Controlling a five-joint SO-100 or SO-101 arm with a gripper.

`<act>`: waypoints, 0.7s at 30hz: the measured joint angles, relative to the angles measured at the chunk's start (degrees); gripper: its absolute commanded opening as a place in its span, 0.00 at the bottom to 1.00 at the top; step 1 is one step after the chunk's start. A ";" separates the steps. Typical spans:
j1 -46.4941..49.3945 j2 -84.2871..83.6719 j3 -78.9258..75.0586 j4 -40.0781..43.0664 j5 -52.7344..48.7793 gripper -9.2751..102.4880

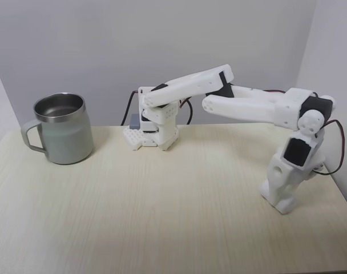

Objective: Grasp a dressing and put it in the cup.

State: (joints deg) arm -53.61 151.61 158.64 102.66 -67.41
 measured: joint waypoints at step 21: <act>-2.20 -32.52 -20.13 0.18 6.15 0.08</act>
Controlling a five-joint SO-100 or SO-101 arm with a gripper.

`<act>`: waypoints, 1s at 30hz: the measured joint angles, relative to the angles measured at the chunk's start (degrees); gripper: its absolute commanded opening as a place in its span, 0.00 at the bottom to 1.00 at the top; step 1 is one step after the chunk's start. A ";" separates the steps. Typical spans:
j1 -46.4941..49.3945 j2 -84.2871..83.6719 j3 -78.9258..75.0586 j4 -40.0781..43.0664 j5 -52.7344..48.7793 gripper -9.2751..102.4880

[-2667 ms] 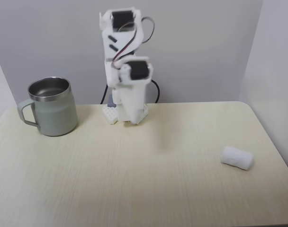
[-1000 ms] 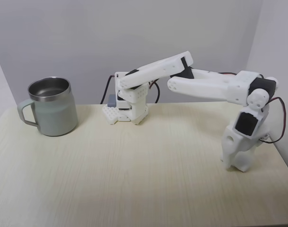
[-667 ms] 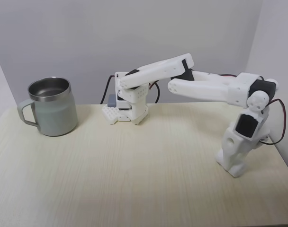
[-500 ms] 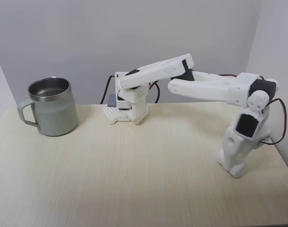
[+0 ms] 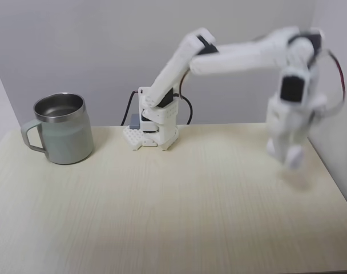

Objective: Grasp a dressing and put it in the cup.

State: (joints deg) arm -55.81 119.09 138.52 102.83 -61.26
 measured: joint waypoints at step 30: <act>69.70 -49.75 -12.39 0.00 43.51 0.08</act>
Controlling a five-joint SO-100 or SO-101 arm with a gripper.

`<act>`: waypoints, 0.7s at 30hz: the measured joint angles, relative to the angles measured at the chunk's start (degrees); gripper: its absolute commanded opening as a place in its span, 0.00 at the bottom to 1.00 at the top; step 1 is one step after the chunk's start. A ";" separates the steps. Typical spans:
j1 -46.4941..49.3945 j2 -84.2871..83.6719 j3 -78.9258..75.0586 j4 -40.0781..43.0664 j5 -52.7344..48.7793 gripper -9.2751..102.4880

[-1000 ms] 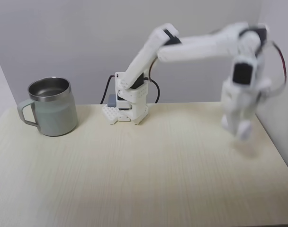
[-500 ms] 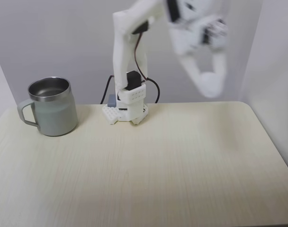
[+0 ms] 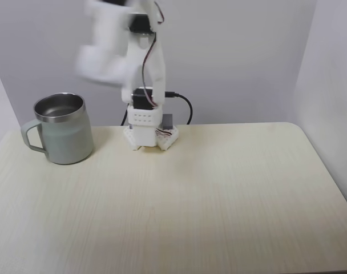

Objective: Grasp a dressing and put it in the cup.

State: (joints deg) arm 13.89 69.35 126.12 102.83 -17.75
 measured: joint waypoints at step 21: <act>52.73 -3.96 -27.51 -0.35 -8.35 0.08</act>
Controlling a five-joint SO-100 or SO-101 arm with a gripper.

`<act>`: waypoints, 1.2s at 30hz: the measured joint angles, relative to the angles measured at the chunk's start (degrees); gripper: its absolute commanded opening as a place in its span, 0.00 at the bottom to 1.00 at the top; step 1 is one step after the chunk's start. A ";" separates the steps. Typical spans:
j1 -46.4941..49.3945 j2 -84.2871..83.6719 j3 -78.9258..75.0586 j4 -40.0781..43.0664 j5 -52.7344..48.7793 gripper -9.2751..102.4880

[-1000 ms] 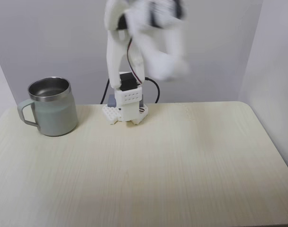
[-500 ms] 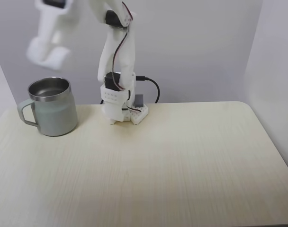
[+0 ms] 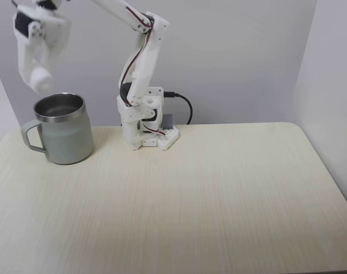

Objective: Grasp a dressing and put it in the cup.

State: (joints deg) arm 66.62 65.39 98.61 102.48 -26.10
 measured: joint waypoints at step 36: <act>15.12 -11.60 -28.39 -13.97 -15.64 0.32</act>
State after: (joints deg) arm 81.74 53.79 70.22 88.51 -41.75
